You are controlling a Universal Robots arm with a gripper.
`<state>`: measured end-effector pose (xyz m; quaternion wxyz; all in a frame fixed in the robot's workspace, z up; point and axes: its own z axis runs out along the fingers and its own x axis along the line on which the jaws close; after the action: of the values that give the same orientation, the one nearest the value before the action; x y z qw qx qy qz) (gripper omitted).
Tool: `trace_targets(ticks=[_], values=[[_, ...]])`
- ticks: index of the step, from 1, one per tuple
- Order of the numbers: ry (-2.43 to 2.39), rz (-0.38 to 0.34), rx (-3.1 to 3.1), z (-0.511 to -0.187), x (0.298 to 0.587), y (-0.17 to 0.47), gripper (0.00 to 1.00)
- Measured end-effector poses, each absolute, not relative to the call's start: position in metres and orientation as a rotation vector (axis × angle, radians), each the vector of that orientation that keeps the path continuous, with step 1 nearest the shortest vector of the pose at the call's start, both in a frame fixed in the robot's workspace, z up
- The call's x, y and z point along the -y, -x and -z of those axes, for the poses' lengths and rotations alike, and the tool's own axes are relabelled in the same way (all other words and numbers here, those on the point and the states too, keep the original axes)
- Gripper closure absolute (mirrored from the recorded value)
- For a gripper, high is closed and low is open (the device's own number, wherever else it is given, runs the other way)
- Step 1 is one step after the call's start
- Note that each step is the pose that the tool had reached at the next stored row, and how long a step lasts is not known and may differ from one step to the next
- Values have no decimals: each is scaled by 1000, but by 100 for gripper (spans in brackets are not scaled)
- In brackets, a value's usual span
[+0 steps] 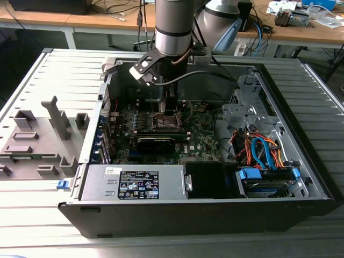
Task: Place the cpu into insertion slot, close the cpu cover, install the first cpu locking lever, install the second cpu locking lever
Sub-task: 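Place the cpu into insertion slot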
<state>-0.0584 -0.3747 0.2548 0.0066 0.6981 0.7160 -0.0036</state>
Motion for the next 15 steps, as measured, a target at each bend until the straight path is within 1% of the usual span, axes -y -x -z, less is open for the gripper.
trace_targets(ticks=[15], values=[[-2184,11,-2240,-251,375,58,45]])
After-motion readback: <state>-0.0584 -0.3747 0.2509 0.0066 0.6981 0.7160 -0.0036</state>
